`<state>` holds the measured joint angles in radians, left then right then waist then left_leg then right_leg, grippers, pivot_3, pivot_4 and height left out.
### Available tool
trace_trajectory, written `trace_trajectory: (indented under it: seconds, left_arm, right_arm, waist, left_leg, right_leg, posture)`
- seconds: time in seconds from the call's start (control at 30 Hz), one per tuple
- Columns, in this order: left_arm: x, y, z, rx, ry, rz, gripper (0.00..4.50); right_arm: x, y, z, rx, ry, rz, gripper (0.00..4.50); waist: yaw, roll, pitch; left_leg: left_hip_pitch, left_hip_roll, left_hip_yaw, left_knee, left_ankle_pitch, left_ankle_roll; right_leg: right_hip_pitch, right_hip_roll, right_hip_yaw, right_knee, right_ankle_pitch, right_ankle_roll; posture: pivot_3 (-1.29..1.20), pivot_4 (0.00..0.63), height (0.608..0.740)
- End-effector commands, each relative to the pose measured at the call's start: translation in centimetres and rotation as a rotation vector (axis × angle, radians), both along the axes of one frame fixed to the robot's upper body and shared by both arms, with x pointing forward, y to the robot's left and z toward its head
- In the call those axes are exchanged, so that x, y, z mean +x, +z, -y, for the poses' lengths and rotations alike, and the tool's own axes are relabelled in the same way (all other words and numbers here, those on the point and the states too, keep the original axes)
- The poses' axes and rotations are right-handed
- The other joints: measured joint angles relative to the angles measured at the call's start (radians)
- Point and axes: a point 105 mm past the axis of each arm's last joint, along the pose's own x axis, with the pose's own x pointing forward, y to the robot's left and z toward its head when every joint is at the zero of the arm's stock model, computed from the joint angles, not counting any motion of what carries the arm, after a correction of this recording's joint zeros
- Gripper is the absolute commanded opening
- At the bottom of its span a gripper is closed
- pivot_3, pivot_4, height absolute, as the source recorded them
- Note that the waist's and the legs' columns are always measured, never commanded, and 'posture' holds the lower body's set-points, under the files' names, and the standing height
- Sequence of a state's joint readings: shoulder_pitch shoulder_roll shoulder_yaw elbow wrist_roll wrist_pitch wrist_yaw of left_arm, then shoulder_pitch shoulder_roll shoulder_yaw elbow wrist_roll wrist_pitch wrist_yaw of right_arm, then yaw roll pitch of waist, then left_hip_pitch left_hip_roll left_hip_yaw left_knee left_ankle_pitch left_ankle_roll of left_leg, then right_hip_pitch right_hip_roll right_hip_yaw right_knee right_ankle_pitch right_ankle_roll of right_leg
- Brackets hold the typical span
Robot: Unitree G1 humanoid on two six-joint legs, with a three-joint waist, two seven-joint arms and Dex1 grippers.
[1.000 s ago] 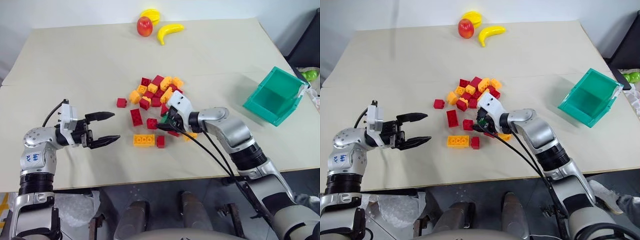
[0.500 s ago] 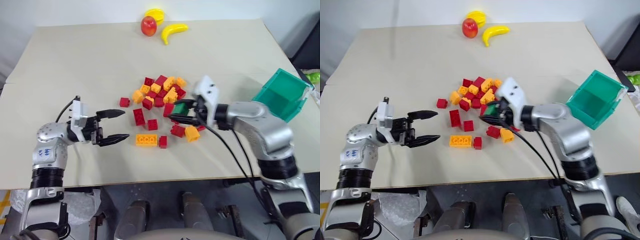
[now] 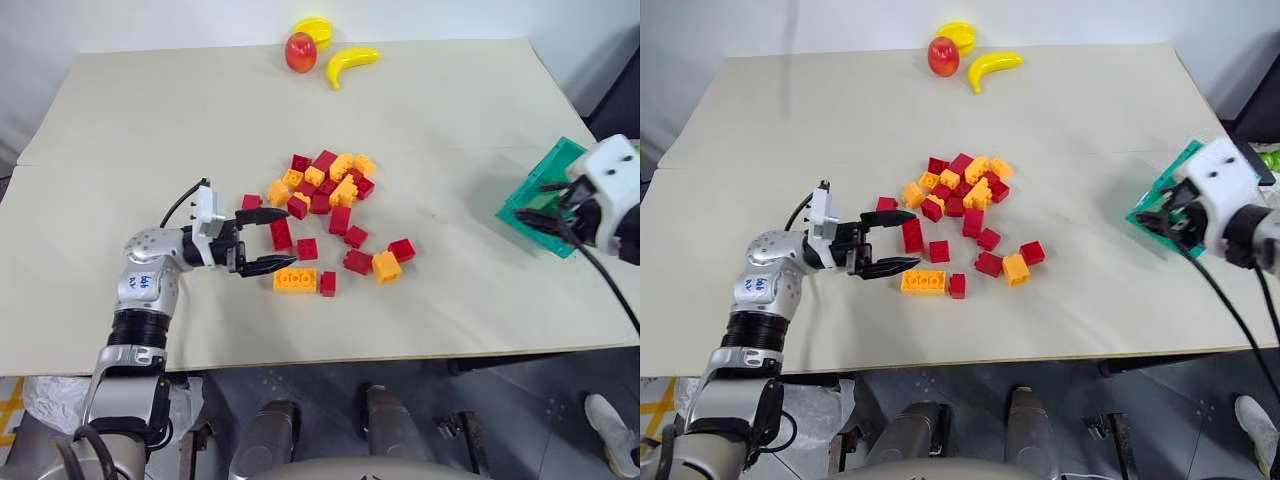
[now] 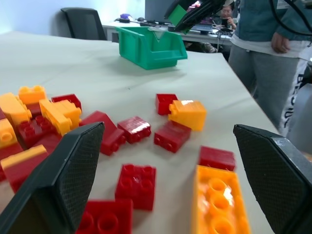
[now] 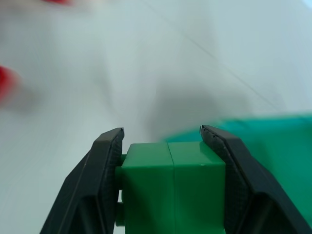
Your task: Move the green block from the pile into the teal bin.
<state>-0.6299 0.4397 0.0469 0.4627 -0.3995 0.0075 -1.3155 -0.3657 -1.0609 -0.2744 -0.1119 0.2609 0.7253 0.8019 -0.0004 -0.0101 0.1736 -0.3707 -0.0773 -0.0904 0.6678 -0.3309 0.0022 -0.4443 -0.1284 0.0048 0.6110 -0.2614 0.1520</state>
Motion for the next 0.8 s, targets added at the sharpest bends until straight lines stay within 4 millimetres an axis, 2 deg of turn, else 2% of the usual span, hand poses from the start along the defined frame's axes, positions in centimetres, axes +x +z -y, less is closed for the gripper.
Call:
trace_trajectory:
  seconds: [0.03,0.23,0.3,0.47,0.57,0.7,0.8]
  left_arm:
    - [0.6,0.8,0.6,0.019,0.013,0.053,4.50]
    - [1.1,2.1,2.2,0.043,0.020,0.096,4.50]
    - [1.4,2.6,2.4,0.043,0.039,0.109,4.50]
    - [2.0,3.1,2.3,0.044,0.077,0.092,4.50]
    - [2.0,3.0,1.9,0.041,0.082,0.074,4.50]
    - [2.0,3.0,0.2,0.024,0.123,0.042,4.50]
    - [2.3,2.7,-1.6,0.033,0.207,0.008,4.50]
  right_arm:
    - [1.2,0.9,2.7,-0.056,-0.073,0.064,2.13]
    - [4.0,0.6,5.2,-0.041,-0.137,0.108,2.13]
    - [4.7,0.7,5.7,-0.017,-0.151,0.126,2.89]
    - [5.4,1.2,5.9,-0.046,-0.145,0.161,4.43]
    - [5.2,1.6,5.8,-0.079,-0.133,0.190,4.49]
    - [3.8,2.2,2.3,-0.031,0.025,0.223,4.49]
    - [1.3,0.8,-1.3,0.048,0.214,0.136,4.49]
  waist:
    - [-0.001,0.000,0.000]
    - [-0.002,0.001,0.000]
    - [-0.002,0.001,0.000]
    - [-0.002,0.001,0.000]
    - [-0.002,0.001,0.000]
    - [-0.001,0.001,0.000]
    - [-0.001,0.001,0.000]
  left_leg:
    - [0.000,0.000,0.001,0.000,0.000,0.000]
    - [0.001,0.000,0.002,0.000,0.000,0.000]
    - [0.000,0.000,0.002,0.000,0.000,0.000]
    - [0.000,0.000,0.002,-0.001,0.000,0.000]
    - [0.000,0.000,0.001,-0.001,0.000,0.000]
    - [0.000,0.001,0.001,-0.001,0.000,0.000]
    - [0.000,0.001,0.001,-0.001,0.000,0.000]
  right_leg:
    - [0.000,0.000,0.001,0.000,0.000,0.000]
    - [0.000,0.000,0.001,0.000,0.000,0.000]
    - [0.000,0.000,0.001,-0.001,0.000,0.000]
    - [0.000,0.000,0.001,0.000,0.000,0.000]
    - [0.000,0.000,0.000,-0.001,0.000,0.001]
    - [-0.001,0.000,0.000,-0.001,0.000,0.001]
    - [-0.001,0.000,0.000,0.000,0.000,0.001]
  posture:
    - [0.00,0.150,0.740]
    - [0.00,0.150,0.740]
    - [0.00,0.150,0.740]
    - [0.00,0.150,0.740]
    - [0.00,0.150,0.740]
    - [0.00,0.150,0.740]
    - [0.00,0.150,0.740]
